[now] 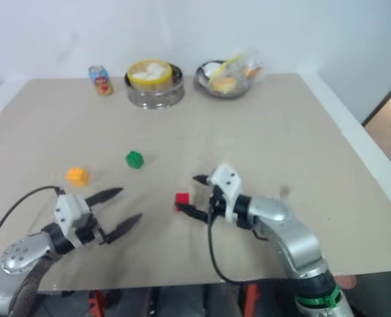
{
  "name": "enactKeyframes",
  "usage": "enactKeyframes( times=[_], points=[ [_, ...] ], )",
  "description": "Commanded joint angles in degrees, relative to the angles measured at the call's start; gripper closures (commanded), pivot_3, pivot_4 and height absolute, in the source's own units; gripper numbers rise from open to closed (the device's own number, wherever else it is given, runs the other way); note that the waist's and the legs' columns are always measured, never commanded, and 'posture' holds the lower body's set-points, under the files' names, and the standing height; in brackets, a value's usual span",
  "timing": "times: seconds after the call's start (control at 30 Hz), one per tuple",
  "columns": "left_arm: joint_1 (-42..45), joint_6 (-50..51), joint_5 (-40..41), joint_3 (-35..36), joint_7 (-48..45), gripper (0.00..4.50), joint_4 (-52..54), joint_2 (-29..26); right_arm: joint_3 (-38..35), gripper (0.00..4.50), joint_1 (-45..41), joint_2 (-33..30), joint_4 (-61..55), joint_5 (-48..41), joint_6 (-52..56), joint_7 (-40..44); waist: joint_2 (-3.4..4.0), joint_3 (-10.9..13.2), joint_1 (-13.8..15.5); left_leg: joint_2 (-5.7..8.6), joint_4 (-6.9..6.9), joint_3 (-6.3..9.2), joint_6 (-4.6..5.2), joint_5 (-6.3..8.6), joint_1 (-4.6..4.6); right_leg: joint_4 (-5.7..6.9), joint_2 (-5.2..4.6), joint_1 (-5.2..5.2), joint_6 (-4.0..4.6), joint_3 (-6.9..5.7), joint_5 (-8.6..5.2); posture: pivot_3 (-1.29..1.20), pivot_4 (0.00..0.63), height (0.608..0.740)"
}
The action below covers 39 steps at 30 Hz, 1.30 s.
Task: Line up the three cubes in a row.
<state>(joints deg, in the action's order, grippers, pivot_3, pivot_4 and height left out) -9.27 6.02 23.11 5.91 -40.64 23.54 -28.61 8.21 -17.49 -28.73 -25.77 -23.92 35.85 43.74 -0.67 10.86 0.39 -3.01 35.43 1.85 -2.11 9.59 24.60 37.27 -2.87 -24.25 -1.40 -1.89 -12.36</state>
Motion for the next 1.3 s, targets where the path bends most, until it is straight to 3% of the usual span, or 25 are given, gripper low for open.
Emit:
enactKeyframes(
  times=[0.03, 0.5, 1.3],
  points=[
    [2.99, 1.67, -1.87, 2.36, 5.08, 0.0, -2.32, 0.78, 0.25, 0.03, -3.65, -0.37, -2.38, -2.88, 1.61, 1.91, -0.01, 0.0, 0.0, 0.0, 0.01, 0.0, 0.0, 0.0, 0.01, 0.0, 0.01, -0.01, 0.0, 0.0, 0.02, 0.0, 0.15, 0.74],
    [15.81, 10.81, -9.51, -1.01, 19.35, 0.0, -10.35, 7.43, 5.65, 0.03, -12.37, -0.18, 1.88, -2.74, -0.37, 9.23, -0.18, -0.05, 0.01, 0.01, 0.09, 0.0, 0.02, -0.02, 0.04, 0.0, 0.06, 0.04, -0.08, 0.04, 0.14, 0.0, 0.15, 0.74],
    [28.28, 5.14, -12.53, -3.31, 14.83, 0.0, -28.16, 8.53, 5.25, 0.03, -14.54, 3.25, 3.78, -0.38, -1.68, 5.8, -0.22, -0.06, 0.0, -0.02, 0.11, -0.06, 0.02, -0.04, 0.03, 0.0, 0.15, 0.01, -0.08, 0.18, 0.27, 0.0, 0.15, 0.74]
  ],
)
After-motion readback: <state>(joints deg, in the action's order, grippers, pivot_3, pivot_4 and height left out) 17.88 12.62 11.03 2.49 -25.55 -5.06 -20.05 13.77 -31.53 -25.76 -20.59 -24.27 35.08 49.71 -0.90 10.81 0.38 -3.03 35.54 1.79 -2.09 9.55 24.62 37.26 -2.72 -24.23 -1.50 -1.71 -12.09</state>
